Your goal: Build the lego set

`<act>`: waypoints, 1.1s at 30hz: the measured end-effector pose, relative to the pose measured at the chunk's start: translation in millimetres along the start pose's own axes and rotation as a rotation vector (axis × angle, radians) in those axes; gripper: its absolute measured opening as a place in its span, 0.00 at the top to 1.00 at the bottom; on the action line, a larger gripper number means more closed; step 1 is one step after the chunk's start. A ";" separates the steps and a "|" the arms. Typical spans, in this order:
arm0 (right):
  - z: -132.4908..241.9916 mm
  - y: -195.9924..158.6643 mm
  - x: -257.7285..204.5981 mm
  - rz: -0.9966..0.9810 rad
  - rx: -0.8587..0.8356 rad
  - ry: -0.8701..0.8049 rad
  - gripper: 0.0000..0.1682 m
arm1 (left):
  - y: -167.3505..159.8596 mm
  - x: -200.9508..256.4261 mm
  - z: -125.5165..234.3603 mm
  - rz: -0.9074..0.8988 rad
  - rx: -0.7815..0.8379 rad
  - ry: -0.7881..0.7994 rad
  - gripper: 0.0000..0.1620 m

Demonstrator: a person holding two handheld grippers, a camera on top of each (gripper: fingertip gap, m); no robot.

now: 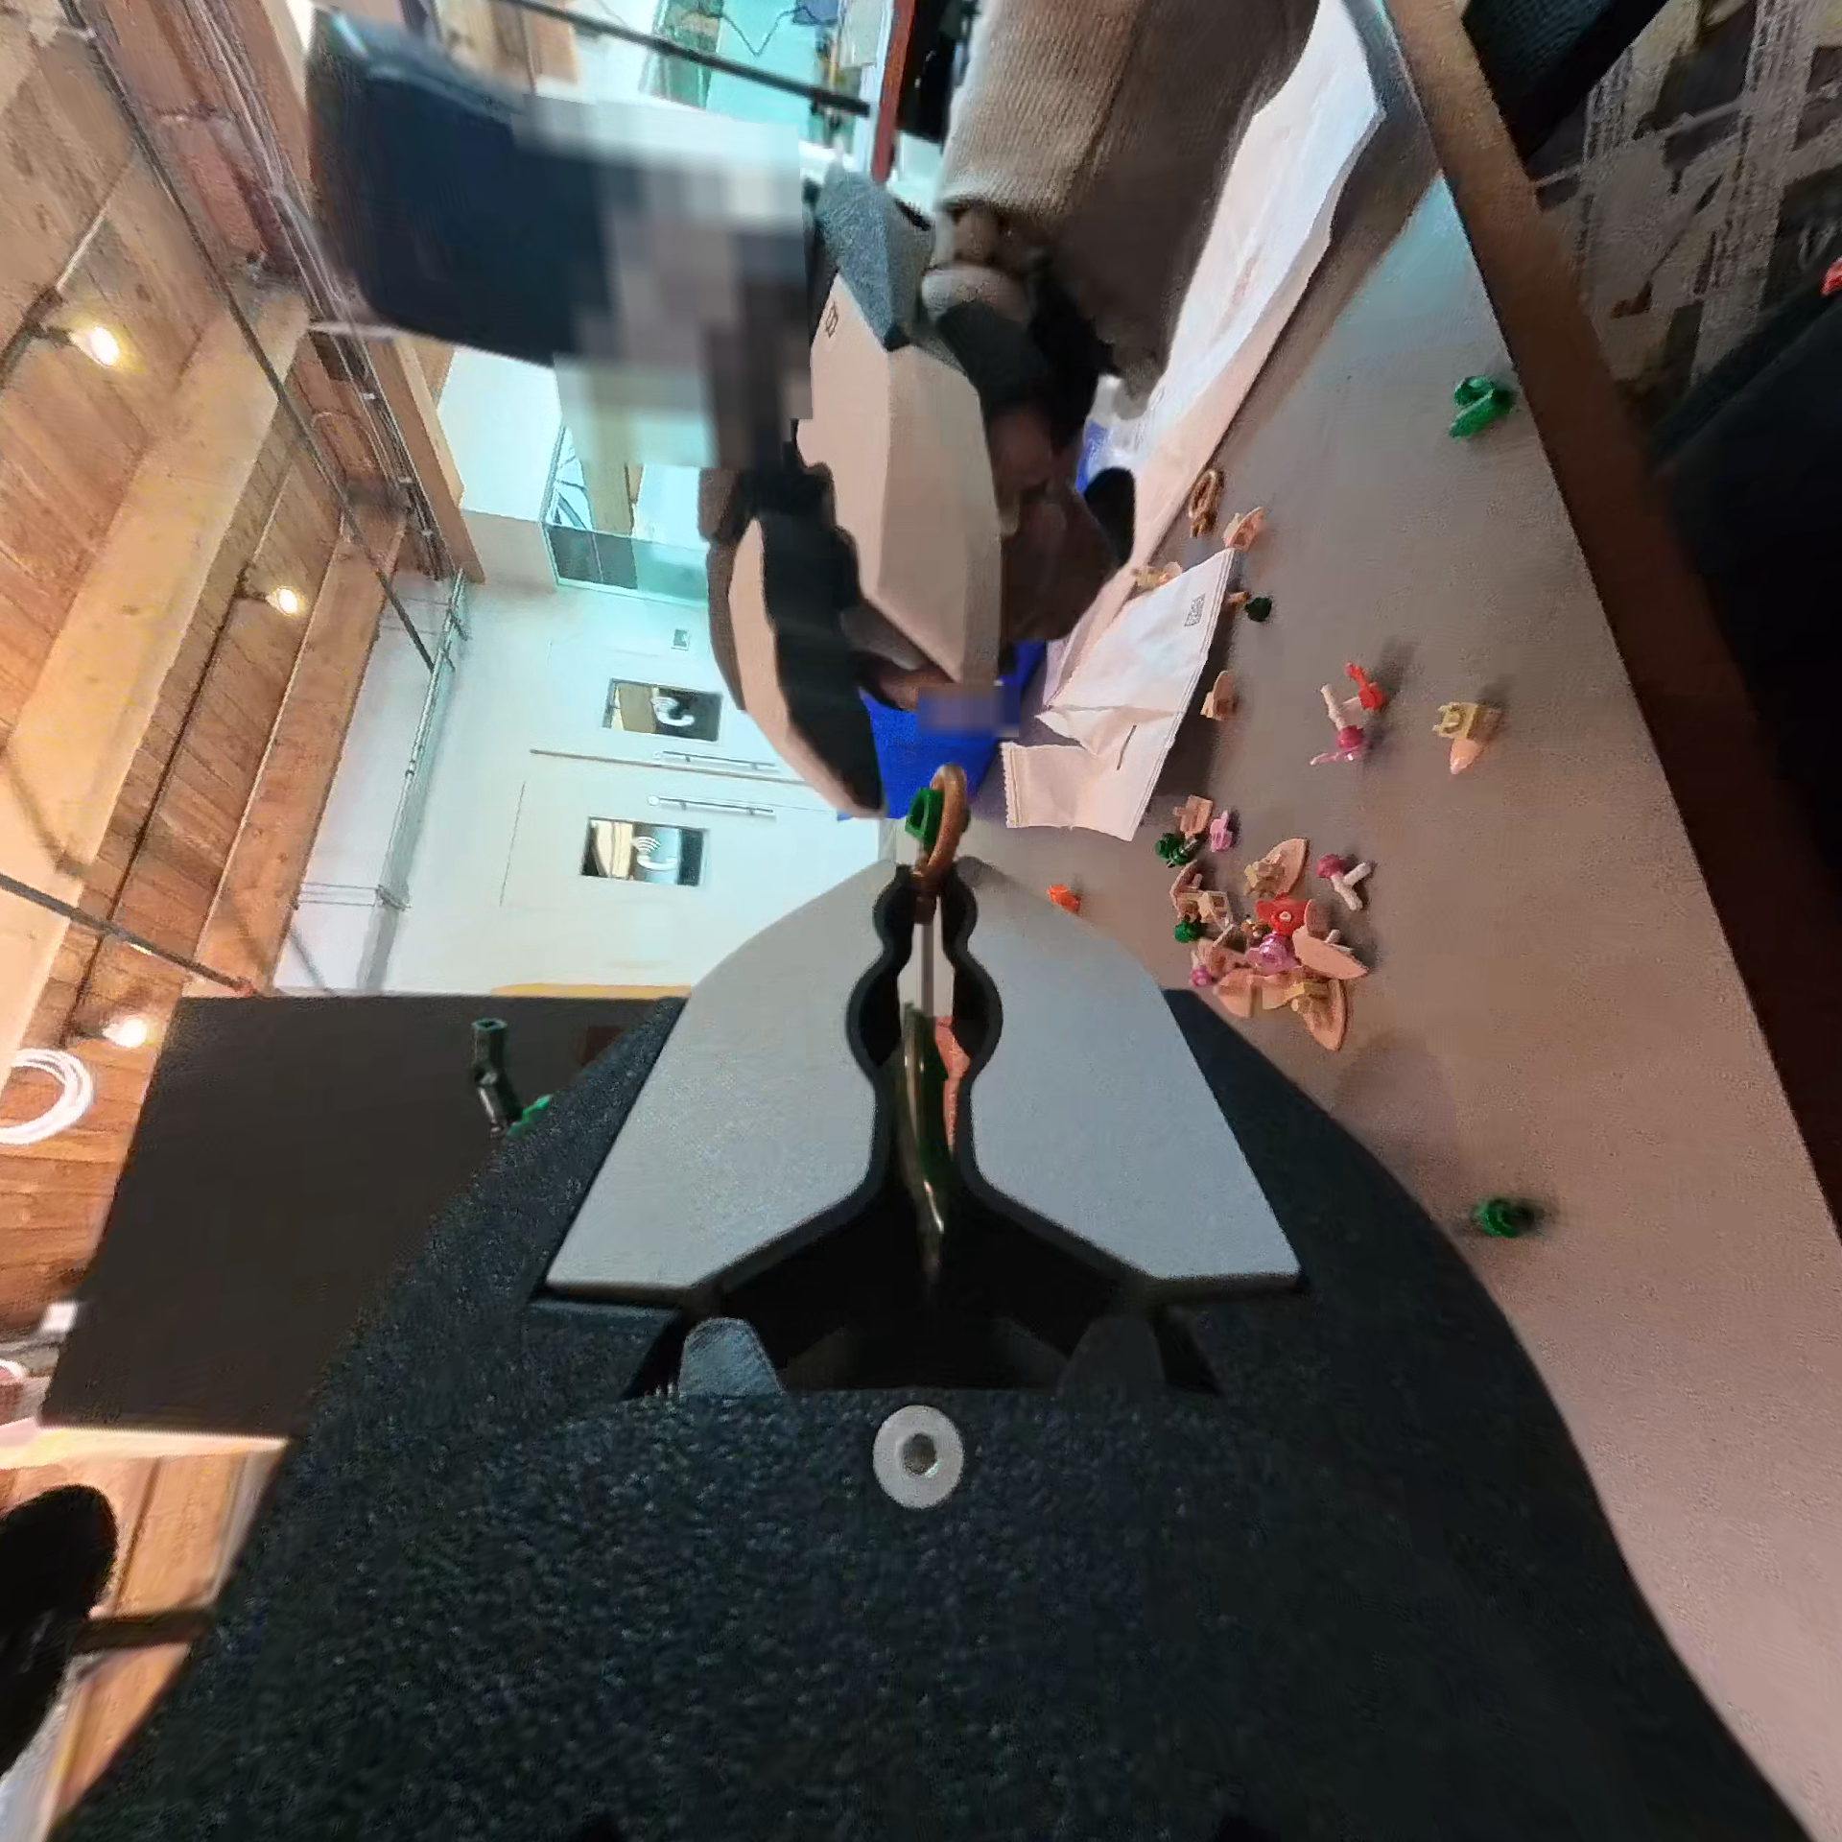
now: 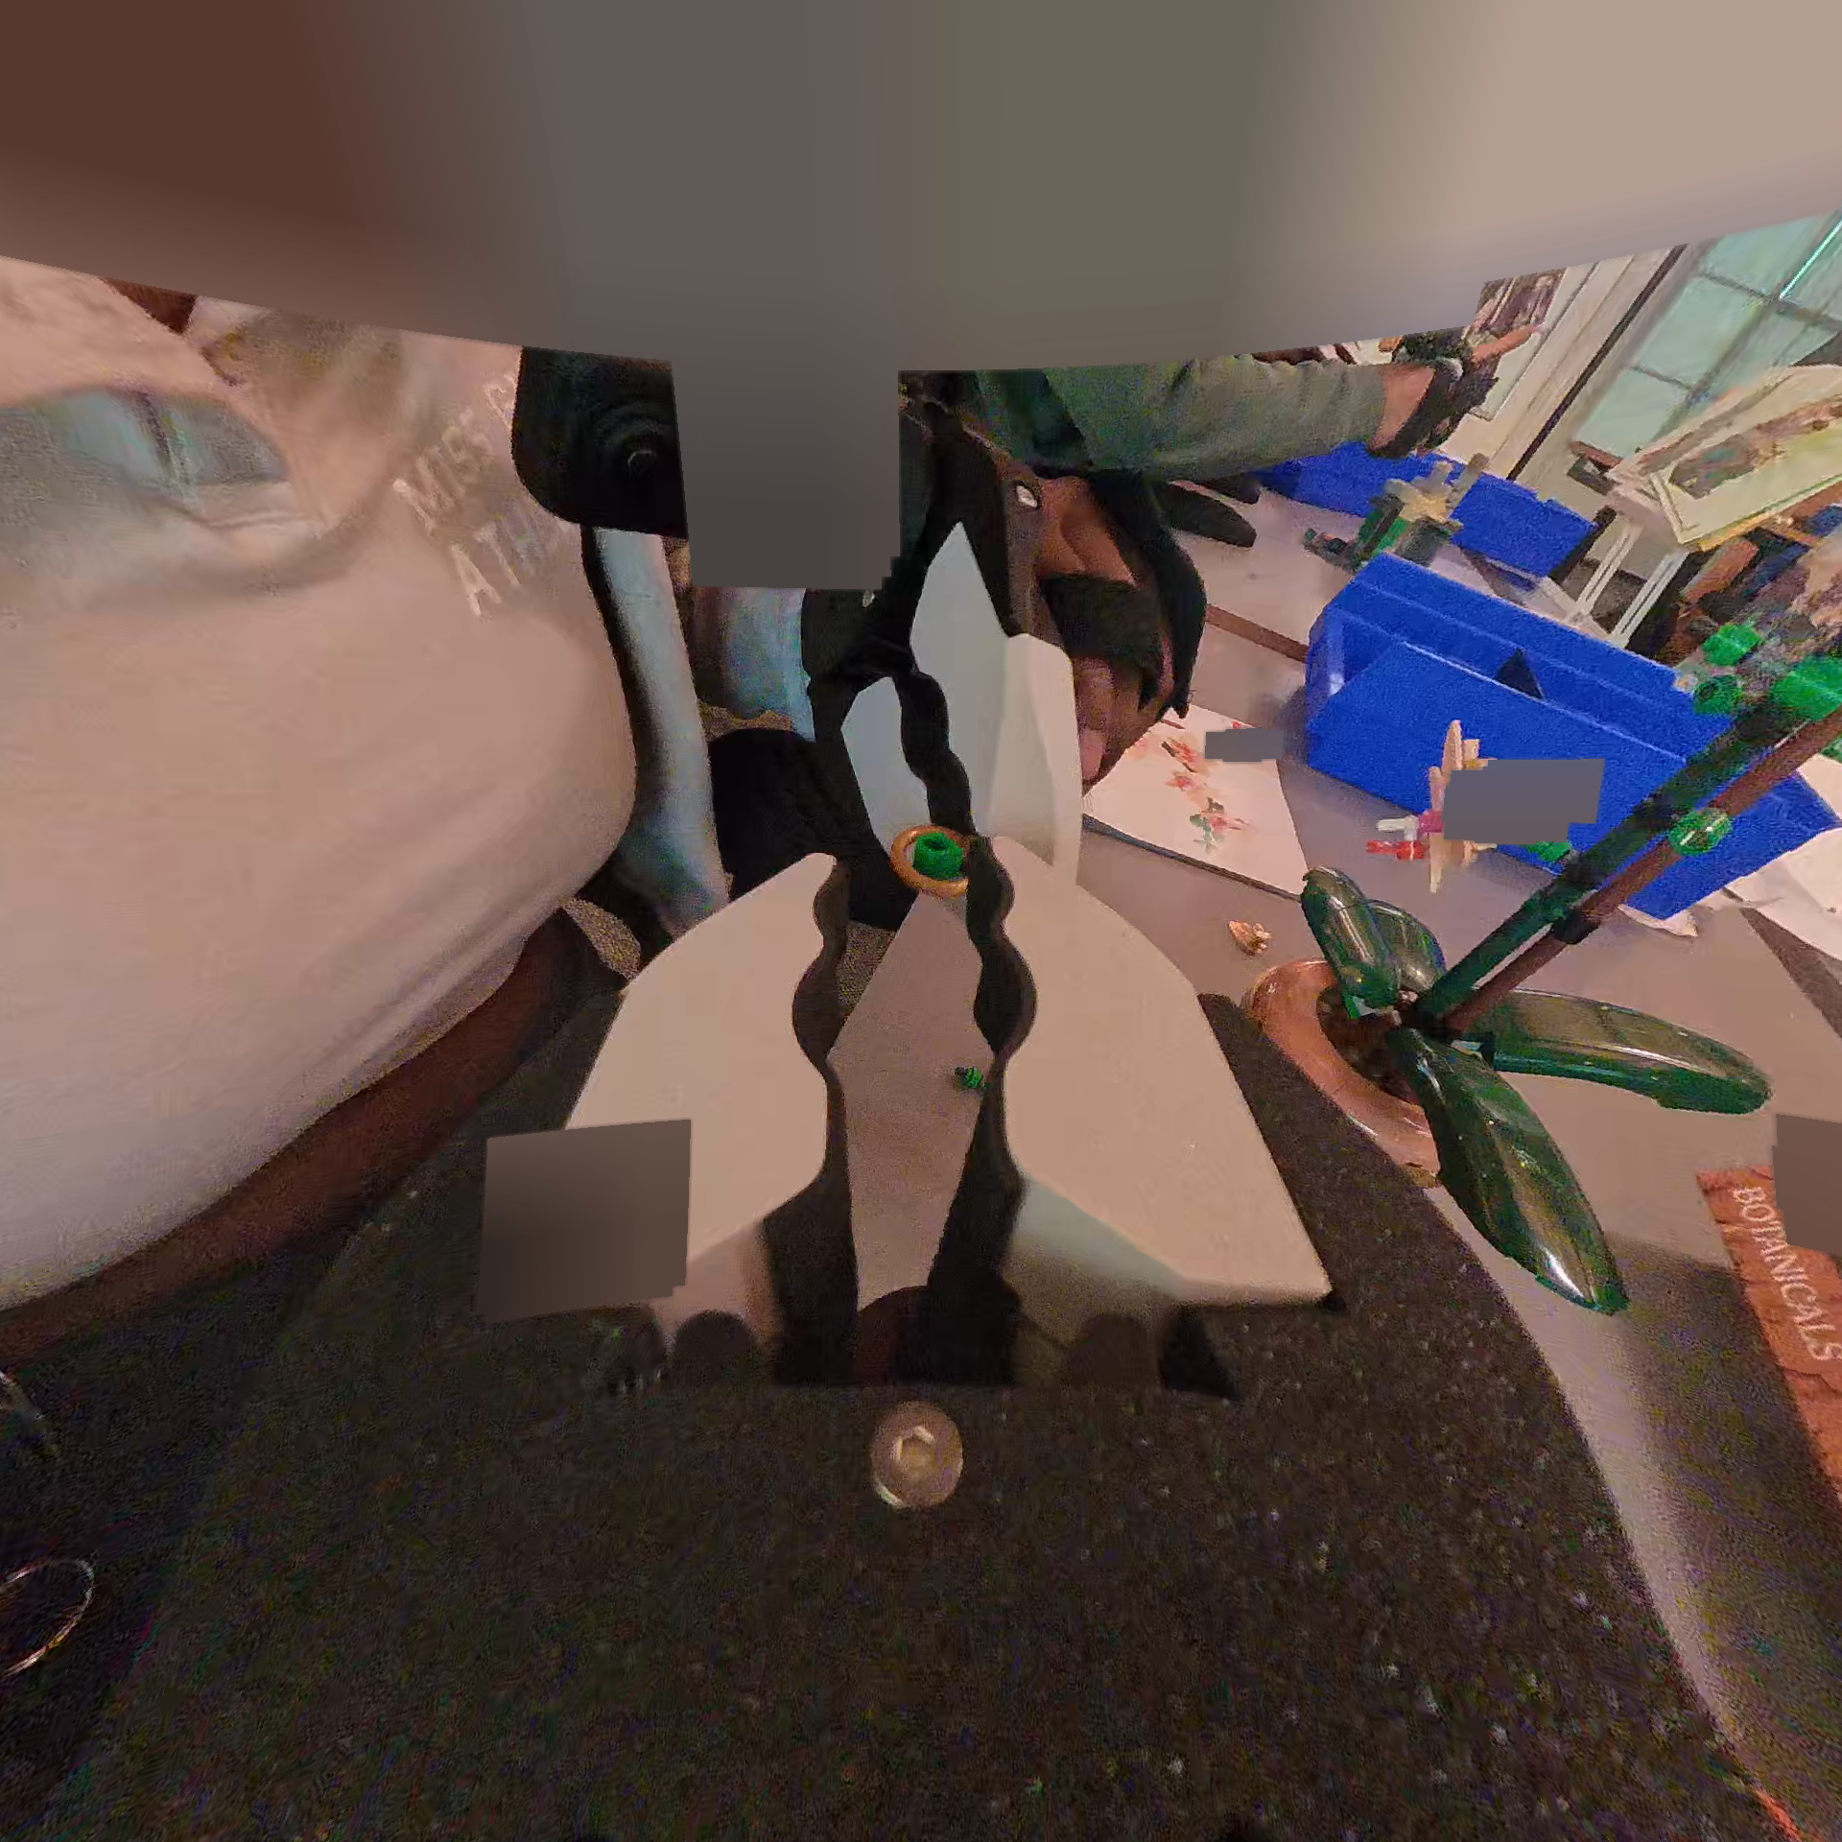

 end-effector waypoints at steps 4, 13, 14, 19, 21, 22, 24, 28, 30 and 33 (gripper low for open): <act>-5.7 -9.7 -0.1 -0.004 -0.027 0.026 0.89 | -1.5 3.8 -7.5 -0.065 0.007 -0.006 0.98; 3.8 -25.0 16.2 0.015 -0.084 0.001 0.93 | -10.6 5.1 -30.2 0.008 0.007 -0.058 0.98; 5.5 -26.6 17.4 0.034 -0.118 0.007 0.93 | -11.2 5.8 -33.3 0.025 0.001 -0.069 0.98; 12.4 -34.6 23.4 0.090 -0.229 0.065 0.93 | -10.8 10.6 -47.7 0.031 -0.046 -0.109 0.97; 14.0 -41.8 25.1 0.143 -0.295 0.089 0.93 | -13.6 16.5 -55.8 0.023 -0.069 -0.140 0.98; 14.4 -46.0 27.3 0.178 -0.343 0.098 0.93 | -16.1 20.2 -61.1 0.003 -0.095 -0.160 0.98; 15.3 -56.8 29.3 0.283 -0.470 0.141 0.94 | -19.8 29.5 -72.7 -0.029 -0.147 -0.221 0.98; 18.4 -61.4 33.6 0.442 -0.621 0.149 0.94 | -25.7 30.1 -86.0 0.033 -0.204 -0.240 0.97; 20.7 -60.5 34.9 0.516 -0.661 0.128 0.94 | -28.5 28.8 -91.3 0.076 -0.242 -0.227 0.98; 23.8 -63.4 33.9 0.556 -0.723 0.099 0.95 | -28.5 31.6 -97.5 0.073 -0.296 -0.191 0.97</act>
Point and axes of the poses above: each gripper's, where its closed fingertips meet, z back along the fingers, y out of its top, x = y × z across the jaws, the point moved 6 cm from there along z, back along the fingers, and after that the axes turned 7 degrees about -y, right-handed, at the moved point
